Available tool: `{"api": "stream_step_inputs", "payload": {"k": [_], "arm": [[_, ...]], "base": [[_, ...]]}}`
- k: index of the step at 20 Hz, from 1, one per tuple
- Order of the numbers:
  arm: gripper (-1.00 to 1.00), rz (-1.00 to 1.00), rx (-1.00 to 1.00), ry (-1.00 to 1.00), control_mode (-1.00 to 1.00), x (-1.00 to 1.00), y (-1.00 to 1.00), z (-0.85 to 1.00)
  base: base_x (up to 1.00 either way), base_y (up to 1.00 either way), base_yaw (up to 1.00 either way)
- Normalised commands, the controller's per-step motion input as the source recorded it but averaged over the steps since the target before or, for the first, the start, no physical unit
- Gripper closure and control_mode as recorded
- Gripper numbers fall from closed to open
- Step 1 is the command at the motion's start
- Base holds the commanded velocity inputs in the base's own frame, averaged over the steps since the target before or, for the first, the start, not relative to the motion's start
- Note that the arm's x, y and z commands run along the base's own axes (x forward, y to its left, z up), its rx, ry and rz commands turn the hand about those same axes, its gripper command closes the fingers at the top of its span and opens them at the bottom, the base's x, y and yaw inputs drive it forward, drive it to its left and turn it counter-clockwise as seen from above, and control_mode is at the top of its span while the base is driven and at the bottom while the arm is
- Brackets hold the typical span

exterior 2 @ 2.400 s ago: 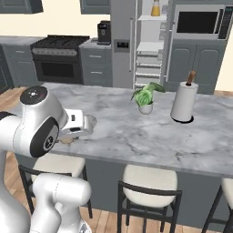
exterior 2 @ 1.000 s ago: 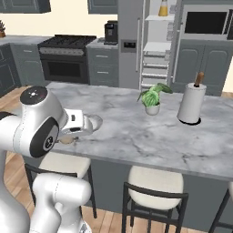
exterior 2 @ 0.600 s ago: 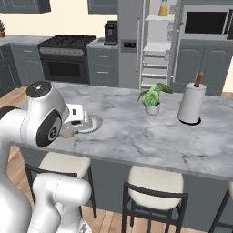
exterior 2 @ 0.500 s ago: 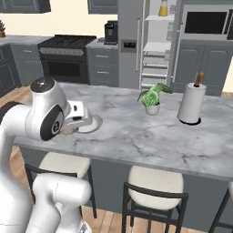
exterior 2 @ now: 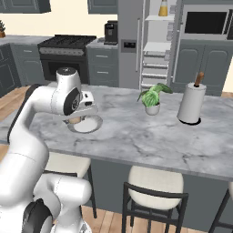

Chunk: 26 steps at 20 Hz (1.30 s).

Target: Take the steak from the fridge and place it on the digital scale on the counter by the fridge. Wait a few seconds for a reading, then move it to the plate on the dining counter.

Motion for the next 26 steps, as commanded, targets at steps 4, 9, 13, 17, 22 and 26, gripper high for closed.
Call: {"api": "stream_step_inputs", "payload": {"k": [4, 9, 13, 17, 22, 26], "arm": [[1.0, 0.09, 0.0, 0.09, -1.0, 0.98, 0.18, -0.76], [1.0, 0.11, 0.0, 0.01, -1.0, 0.48, 0.3, -0.89], [1.0, 0.02, 0.0, 0.0, -1.0, 0.08, 0.18, -0.19], [1.0, -0.05, 0.03, 0.01, -1.0, 0.0, 0.03, -0.02], [1.0, -0.24, 0.01, 0.09, -1.0, 0.11, 0.18, -0.01], [1.0, -0.27, 0.0, 0.19, -1.0, 0.35, 0.24, -0.06]], "base": [[0.0, 0.0, 0.0], [0.0, 0.0, 0.0], [0.0, 0.0, 0.0], [0.0, 0.0, 0.0], [0.0, 0.0, 0.0], [0.0, 0.0, 0.0]]}}
